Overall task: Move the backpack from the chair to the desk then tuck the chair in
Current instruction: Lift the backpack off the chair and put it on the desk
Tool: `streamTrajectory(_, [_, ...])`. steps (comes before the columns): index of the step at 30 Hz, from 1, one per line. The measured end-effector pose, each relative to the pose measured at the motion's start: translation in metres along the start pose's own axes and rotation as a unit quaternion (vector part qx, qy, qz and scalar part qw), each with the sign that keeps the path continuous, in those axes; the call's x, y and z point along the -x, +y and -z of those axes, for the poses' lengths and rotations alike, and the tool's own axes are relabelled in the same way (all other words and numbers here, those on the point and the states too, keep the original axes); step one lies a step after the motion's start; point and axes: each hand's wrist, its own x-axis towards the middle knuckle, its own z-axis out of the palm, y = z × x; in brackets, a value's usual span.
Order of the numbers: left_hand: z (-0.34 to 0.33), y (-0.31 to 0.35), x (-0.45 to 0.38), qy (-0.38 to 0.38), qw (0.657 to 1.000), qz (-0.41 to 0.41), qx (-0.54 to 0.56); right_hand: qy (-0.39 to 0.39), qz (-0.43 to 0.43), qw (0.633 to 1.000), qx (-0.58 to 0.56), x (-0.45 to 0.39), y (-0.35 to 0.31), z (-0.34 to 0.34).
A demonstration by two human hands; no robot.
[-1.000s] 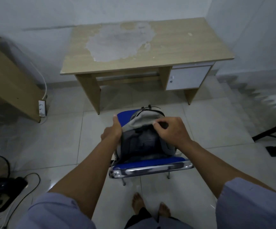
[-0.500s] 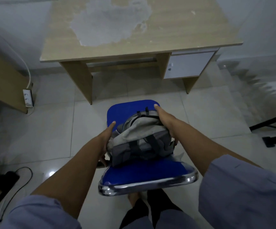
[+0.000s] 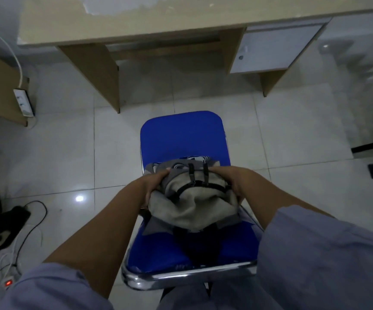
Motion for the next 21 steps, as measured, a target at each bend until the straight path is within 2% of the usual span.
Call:
streamTrajectory(3, [-0.002, -0.011, -0.005, 0.040, 0.999, -0.024, -0.001, 0.017, -0.009, 0.999, 0.035, -0.013, 0.006, -0.003])
streamTrajectory(6, [-0.002, -0.019, -0.006, 0.159, 0.980, -0.097, -0.064, 0.079, 0.054, 0.991, 0.098, -0.019, 0.004, -0.006])
streamTrajectory(8, [-0.003, -0.023, -0.002, 0.227, 0.949, -0.158, -0.153, 0.143, 0.126, 0.976, 0.110, -0.017, 0.004, -0.011])
streamTrajectory(10, [-0.004, -0.025, 0.002, 0.256, 0.921, -0.213, -0.203, 0.183, 0.183, 0.961, 0.095, -0.011, 0.005, -0.016])
streamTrajectory(13, [-0.005, -0.027, 0.012, 0.279, 0.894, -0.281, -0.208, 0.231, 0.210, 0.947, 0.079, -0.001, 0.009, -0.019])
streamTrajectory(16, [-0.007, -0.025, 0.029, 0.305, 0.860, -0.348, -0.215, 0.269, 0.273, 0.917, 0.108, 0.017, 0.014, -0.021])
streamTrajectory(21, [-0.011, -0.012, 0.071, 0.354, 0.769, -0.482, -0.227, 0.339, 0.422, 0.840, 0.042, 0.058, 0.026, -0.024])
